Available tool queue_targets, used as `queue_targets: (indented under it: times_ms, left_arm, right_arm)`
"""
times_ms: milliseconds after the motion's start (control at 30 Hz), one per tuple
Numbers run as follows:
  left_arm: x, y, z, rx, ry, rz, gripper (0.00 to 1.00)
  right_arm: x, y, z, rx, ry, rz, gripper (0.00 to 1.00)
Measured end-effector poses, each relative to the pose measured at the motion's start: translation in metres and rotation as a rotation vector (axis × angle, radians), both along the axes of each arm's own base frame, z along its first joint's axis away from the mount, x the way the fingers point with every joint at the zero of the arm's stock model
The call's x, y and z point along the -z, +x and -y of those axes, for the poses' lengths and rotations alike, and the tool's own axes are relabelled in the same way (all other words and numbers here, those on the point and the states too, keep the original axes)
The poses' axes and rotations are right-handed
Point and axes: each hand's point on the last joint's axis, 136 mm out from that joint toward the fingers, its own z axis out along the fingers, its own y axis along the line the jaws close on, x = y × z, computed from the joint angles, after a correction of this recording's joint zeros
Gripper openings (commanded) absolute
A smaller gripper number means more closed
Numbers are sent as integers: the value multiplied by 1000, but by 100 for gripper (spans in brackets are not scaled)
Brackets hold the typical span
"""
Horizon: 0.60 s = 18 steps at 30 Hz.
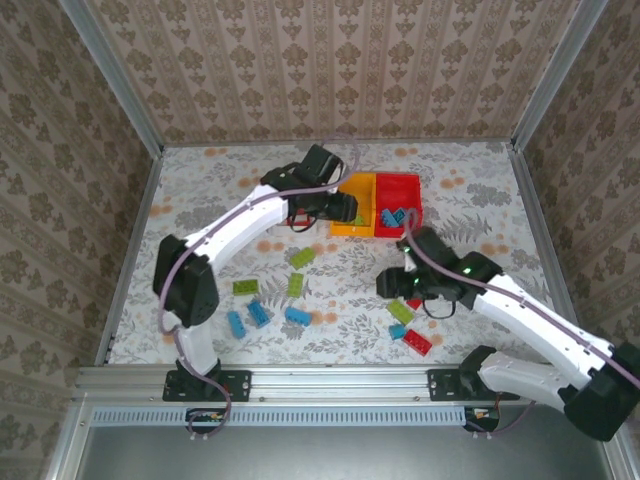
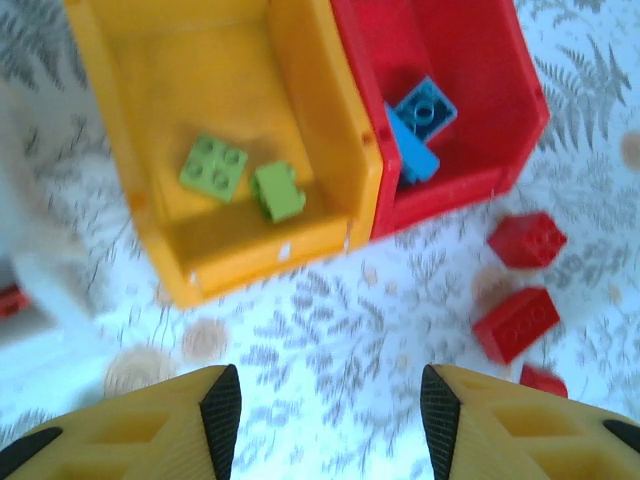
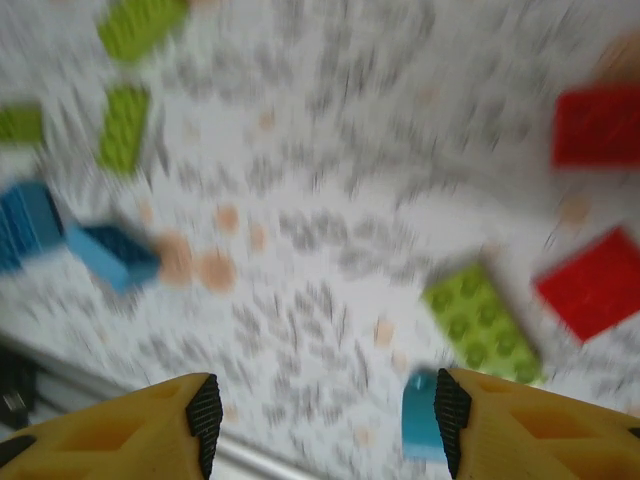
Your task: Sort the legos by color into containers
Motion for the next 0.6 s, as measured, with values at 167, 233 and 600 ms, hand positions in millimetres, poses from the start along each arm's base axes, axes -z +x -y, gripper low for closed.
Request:
queue_targets:
  times_ms: [167, 233, 600]
  left_arm:
    - [9, -50, -39, 22, 9, -37, 57]
    - [12, -69, -51, 40, 1, -56, 58]
    - [-5, -156, -90, 147, -170, -81, 60]
  right_arm:
    - [33, -48, -2, -86, -165, -155, 67]
    - [43, -55, 4, -74, -200, -187, 67]
    - [80, -57, 13, -56, -343, -292, 63]
